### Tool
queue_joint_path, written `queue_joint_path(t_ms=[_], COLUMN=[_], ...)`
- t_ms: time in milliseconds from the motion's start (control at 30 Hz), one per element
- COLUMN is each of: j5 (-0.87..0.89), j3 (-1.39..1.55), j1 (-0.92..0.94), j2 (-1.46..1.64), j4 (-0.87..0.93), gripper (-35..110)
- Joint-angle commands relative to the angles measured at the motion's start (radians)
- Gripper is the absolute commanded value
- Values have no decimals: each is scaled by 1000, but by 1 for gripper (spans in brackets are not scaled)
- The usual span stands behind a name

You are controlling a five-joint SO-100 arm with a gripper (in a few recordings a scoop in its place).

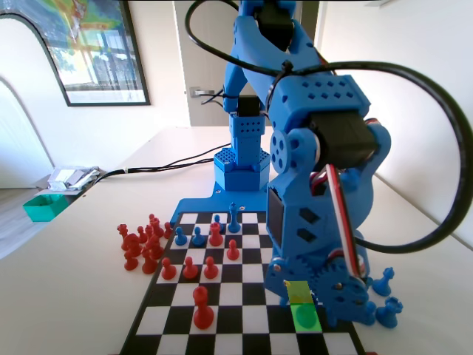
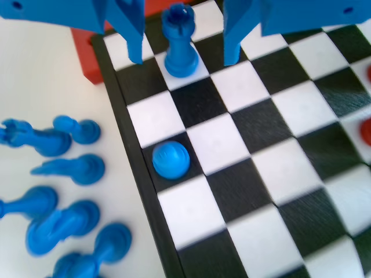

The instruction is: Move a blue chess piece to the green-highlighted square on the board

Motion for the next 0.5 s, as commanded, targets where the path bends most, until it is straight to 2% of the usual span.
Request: queue_joint_path(t_ms=[0, 100, 233, 467], j5=[8, 11, -31, -121], j3=[-78, -109, -158, -235], j1=[-3, -2, 5, 21], j2=[109, 153, 235, 383], j4=[28, 71, 153, 321], gripper=[20, 20, 6, 1])
